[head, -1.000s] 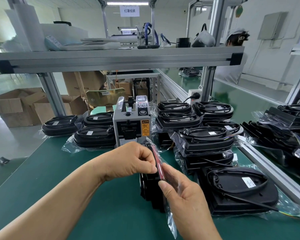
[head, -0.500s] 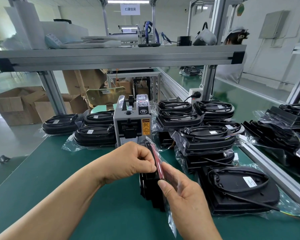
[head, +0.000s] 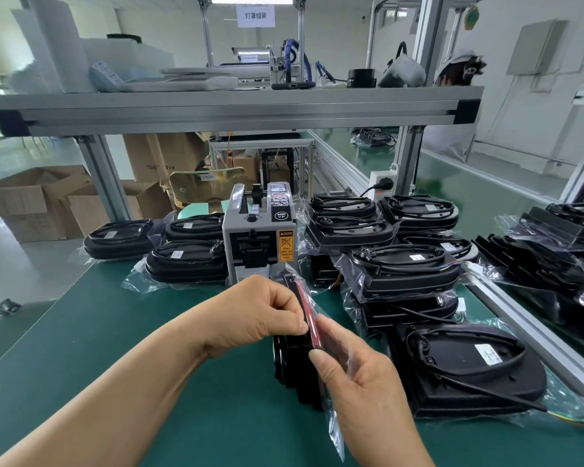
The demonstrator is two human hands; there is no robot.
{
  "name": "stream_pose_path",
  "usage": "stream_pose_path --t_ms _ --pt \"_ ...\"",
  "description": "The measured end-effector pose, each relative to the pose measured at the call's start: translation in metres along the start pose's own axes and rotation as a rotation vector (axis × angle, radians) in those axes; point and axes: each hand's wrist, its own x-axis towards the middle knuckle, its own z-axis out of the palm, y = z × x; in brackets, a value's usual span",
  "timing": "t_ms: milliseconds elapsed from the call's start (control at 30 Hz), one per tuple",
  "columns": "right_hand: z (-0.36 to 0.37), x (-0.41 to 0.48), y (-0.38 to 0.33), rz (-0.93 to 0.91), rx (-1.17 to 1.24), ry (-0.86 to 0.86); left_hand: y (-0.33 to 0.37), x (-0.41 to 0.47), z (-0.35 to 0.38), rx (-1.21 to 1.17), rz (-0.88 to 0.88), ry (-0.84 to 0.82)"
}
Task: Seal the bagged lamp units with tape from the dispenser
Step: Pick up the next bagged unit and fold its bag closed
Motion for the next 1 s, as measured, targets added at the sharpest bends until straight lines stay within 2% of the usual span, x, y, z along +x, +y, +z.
stream_pose_path --t_ms 300,467,1000 --pt "-0.0004 -0.0001 0.0007 0.001 0.001 -0.006 0.0003 0.0027 -0.0020 0.082 -0.007 0.003" --pt "-0.0006 -0.0001 0.0024 0.013 0.006 -0.007 0.0002 0.0035 -0.0025 -0.033 -0.035 0.013" --pt "-0.0002 0.0004 0.0058 0.002 0.023 -0.017 0.0021 0.0040 -0.0020 0.129 -0.014 0.015"
